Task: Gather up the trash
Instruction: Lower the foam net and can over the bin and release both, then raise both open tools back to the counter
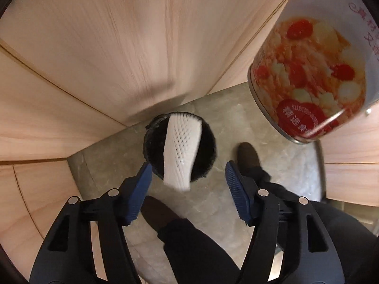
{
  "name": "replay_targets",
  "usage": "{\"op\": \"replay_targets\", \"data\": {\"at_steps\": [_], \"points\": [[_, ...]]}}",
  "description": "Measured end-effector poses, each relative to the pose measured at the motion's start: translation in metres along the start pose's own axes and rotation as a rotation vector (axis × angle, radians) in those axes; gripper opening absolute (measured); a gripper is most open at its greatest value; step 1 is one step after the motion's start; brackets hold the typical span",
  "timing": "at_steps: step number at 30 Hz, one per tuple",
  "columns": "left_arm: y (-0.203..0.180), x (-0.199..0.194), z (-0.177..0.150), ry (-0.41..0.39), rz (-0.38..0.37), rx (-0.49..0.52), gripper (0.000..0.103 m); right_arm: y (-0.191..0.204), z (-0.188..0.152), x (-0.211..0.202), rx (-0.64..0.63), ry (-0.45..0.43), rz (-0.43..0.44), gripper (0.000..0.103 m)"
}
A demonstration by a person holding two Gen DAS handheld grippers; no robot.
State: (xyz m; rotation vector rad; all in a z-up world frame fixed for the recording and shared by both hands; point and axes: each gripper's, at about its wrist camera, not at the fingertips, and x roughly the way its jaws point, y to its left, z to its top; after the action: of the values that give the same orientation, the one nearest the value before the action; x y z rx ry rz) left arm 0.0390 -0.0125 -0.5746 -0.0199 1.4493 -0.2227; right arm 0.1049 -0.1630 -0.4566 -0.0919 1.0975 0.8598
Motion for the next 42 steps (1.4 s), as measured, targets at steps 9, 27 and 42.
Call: {"op": "replay_targets", "data": {"at_steps": [9,27,42], "points": [[0.011,0.023,-0.032,-0.051,-0.026,-0.036,0.065,-0.012,-0.044,0.093,-0.015,0.071,-0.025,0.064],[0.025,0.007,-0.048,-0.148,-0.015,-0.101,0.075,-0.017,-0.052,0.123,-0.01,0.104,-0.062,0.072],[0.012,-0.085,-0.028,-0.372,-0.012,-0.125,0.075,0.002,-0.023,0.037,-0.027,0.005,-0.03,0.072]]}}
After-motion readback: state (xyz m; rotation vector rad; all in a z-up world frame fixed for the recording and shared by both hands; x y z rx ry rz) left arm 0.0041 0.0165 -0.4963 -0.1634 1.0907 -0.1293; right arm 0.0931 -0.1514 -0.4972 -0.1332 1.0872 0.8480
